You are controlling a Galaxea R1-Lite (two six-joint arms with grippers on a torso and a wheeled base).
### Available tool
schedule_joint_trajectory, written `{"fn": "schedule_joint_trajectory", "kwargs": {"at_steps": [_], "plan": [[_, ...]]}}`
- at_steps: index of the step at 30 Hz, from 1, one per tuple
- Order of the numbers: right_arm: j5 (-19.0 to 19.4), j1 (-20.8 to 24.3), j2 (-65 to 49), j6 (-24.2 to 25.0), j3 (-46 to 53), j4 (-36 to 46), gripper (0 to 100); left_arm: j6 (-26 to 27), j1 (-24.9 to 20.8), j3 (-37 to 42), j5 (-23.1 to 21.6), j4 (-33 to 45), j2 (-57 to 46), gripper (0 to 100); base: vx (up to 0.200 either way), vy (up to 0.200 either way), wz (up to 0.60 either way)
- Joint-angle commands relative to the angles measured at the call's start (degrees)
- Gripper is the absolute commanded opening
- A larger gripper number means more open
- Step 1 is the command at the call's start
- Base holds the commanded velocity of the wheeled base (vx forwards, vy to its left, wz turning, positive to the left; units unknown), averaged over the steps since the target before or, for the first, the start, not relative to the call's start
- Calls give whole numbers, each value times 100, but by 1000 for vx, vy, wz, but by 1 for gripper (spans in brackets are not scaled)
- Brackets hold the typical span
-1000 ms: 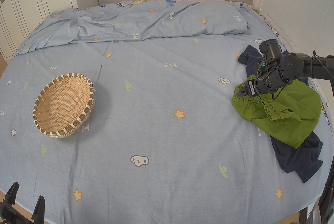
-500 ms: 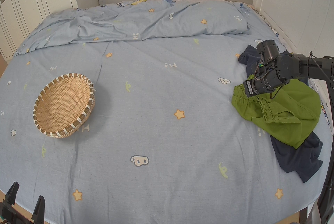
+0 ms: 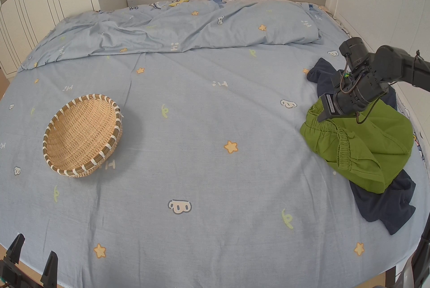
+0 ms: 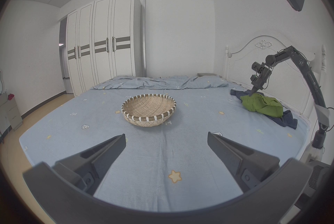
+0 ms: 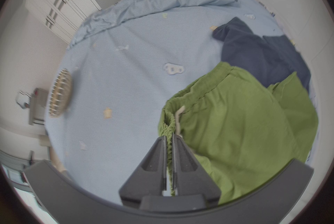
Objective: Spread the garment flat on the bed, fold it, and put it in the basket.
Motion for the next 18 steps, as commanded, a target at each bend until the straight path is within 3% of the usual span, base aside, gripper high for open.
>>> {"fn": "schedule_joint_trajectory", "kwargs": {"at_steps": [1, 3, 9, 14, 18], "plan": [[746, 82, -655, 602, -343, 555, 0, 0, 0, 101, 1, 0, -93, 100, 0, 0, 0], [939, 197, -760, 830, -343, 563, 0, 0, 0, 101, 1, 0, -93, 100, 0, 0, 0], [939, 733, -1042, 1314, -343, 590, 0, 0, 0, 101, 1, 0, -93, 100, 0, 0, 0], [957, 1568, -1340, 1683, -343, 458, 0, 0, 0, 101, 1, 0, -93, 100, 0, 0, 0], [772, 2280, -1296, 2421, -343, -26, 0, 0, 0, 101, 1, 0, -93, 100, 0, 0, 0]]}}
